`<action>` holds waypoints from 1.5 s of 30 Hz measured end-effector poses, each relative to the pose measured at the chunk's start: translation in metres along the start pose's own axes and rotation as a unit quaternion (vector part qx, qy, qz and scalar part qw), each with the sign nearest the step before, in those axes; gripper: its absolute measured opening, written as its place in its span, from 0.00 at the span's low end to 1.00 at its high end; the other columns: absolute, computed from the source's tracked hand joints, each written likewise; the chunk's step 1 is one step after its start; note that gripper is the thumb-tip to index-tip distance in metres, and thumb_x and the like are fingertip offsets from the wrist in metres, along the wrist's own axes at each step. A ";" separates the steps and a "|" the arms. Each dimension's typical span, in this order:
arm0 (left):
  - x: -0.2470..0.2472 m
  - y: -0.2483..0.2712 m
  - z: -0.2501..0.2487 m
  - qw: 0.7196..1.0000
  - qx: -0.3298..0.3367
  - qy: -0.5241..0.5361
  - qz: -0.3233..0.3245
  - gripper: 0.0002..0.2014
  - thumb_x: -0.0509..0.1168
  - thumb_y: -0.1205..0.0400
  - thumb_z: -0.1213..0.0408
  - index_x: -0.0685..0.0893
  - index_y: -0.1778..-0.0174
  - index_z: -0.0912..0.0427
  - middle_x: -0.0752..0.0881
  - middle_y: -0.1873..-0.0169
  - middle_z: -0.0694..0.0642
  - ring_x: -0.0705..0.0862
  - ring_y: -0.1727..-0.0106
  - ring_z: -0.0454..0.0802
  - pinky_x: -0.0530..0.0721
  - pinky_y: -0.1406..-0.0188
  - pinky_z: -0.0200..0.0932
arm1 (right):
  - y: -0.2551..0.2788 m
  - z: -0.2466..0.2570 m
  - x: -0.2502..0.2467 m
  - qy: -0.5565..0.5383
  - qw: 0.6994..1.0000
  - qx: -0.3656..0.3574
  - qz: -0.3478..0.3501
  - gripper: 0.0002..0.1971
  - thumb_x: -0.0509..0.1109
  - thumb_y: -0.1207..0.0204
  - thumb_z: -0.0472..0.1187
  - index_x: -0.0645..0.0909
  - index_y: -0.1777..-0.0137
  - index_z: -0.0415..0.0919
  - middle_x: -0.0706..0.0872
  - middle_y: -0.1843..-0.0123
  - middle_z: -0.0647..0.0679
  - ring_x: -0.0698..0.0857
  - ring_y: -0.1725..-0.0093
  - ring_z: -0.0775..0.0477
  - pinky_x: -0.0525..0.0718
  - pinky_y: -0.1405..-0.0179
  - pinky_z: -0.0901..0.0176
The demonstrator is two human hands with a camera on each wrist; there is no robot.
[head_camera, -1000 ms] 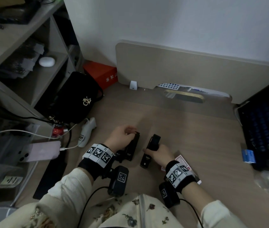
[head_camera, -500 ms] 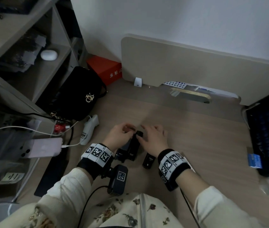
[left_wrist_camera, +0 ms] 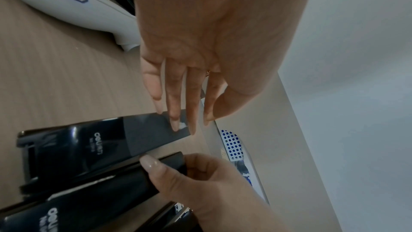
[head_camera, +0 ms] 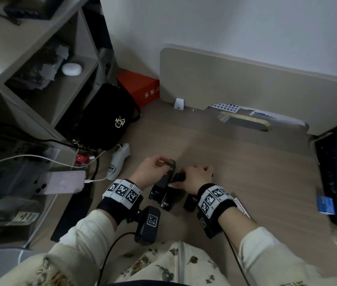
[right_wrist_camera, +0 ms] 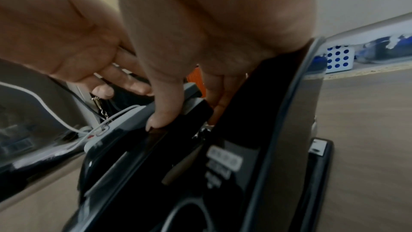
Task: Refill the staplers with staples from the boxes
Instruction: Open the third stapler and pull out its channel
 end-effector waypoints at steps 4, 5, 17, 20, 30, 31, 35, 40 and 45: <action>0.000 0.004 -0.003 1.000 0.017 -0.003 -0.002 0.07 0.67 0.19 0.65 0.86 0.49 0.50 0.90 0.52 0.59 0.88 0.50 0.57 0.85 0.51 0.48 | 0.014 0.000 -0.009 -0.110 0.994 -0.013 0.002 0.20 0.70 0.36 0.70 0.78 0.56 0.57 0.84 0.56 0.59 0.80 0.44 0.49 0.58 0.34 0.41; 0.000 0.005 -0.004 1.000 0.022 -0.011 -0.001 0.07 0.67 0.19 0.64 0.86 0.49 0.49 0.89 0.52 0.59 0.88 0.50 0.57 0.85 0.48 0.50 | 0.019 0.001 -0.009 -0.131 0.991 -0.018 0.003 0.18 0.71 0.36 0.69 0.77 0.57 0.58 0.82 0.60 0.62 0.79 0.45 0.51 0.56 0.32 0.41; 0.008 0.037 -0.028 0.989 0.094 -0.103 0.059 0.15 0.68 0.20 0.53 0.84 0.38 0.51 0.86 0.46 0.49 0.84 0.44 0.47 0.82 0.42 0.44 | 0.067 0.012 -0.032 -0.263 0.956 -0.087 -0.096 0.20 0.82 0.38 0.52 0.86 0.47 0.50 0.88 0.50 0.53 0.84 0.47 0.50 0.80 0.44 0.55; 0.006 0.046 -0.037 0.984 0.107 -0.109 0.089 0.24 0.74 0.24 0.49 0.79 0.32 0.47 0.84 0.41 0.46 0.82 0.41 0.42 0.81 0.40 0.42 | 0.082 0.006 -0.046 -0.303 0.939 -0.080 -0.140 0.18 0.80 0.35 0.49 0.86 0.45 0.48 0.88 0.49 0.51 0.85 0.49 0.50 0.84 0.48 0.52; 0.033 0.063 -0.039 0.971 0.099 -0.119 0.181 0.53 0.81 0.35 0.47 0.57 0.17 0.41 0.67 0.19 0.54 0.66 0.20 0.46 0.68 0.27 0.40 | 0.111 -0.018 -0.067 -0.360 0.906 -0.080 -0.209 0.17 0.83 0.39 0.47 0.88 0.49 0.46 0.90 0.53 0.50 0.85 0.53 0.53 0.84 0.47 0.55; 0.038 0.064 -0.036 0.968 0.090 -0.131 0.192 0.56 0.81 0.37 0.45 0.54 0.17 0.40 0.65 0.19 0.54 0.65 0.19 0.47 0.68 0.26 0.42 | 0.112 -0.022 -0.066 -0.382 0.896 -0.073 -0.213 0.18 0.83 0.41 0.51 0.88 0.52 0.48 0.90 0.56 0.51 0.86 0.55 0.53 0.86 0.48 0.52; 0.063 0.066 -0.038 0.965 0.110 -0.124 0.202 0.61 0.83 0.41 0.42 0.52 0.17 0.42 0.69 0.22 0.48 0.70 0.22 0.47 0.73 0.25 0.49 | 0.120 -0.024 -0.066 -0.479 0.850 -0.076 -0.206 0.19 0.84 0.43 0.52 0.88 0.54 0.48 0.90 0.56 0.51 0.89 0.54 0.52 0.88 0.48 0.48; 0.064 0.068 -0.053 0.975 0.165 -0.035 0.146 0.47 0.83 0.34 0.58 0.63 0.23 0.53 0.79 0.37 0.43 0.81 0.35 0.39 0.83 0.37 0.43 | 0.137 -0.018 -0.073 -0.529 0.811 -0.098 -0.228 0.16 0.83 0.38 0.48 0.88 0.51 0.45 0.90 0.54 0.48 0.88 0.52 0.48 0.88 0.48 0.52; 0.063 0.070 -0.055 0.975 0.172 -0.051 0.130 0.36 0.75 0.28 0.69 0.69 0.25 0.55 0.82 0.39 0.50 0.81 0.37 0.45 0.82 0.44 0.35 | 0.142 -0.026 -0.070 -0.583 0.777 -0.097 -0.216 0.08 0.79 0.32 0.43 0.87 0.55 0.43 0.88 0.56 0.44 0.87 0.56 0.50 0.87 0.59 0.59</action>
Point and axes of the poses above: each hand's wrist, its own y-axis away from the middle knuckle, its own x-axis out of the palm, z = x × y, the point moved 9 cm from there along -y, towards the middle knuckle
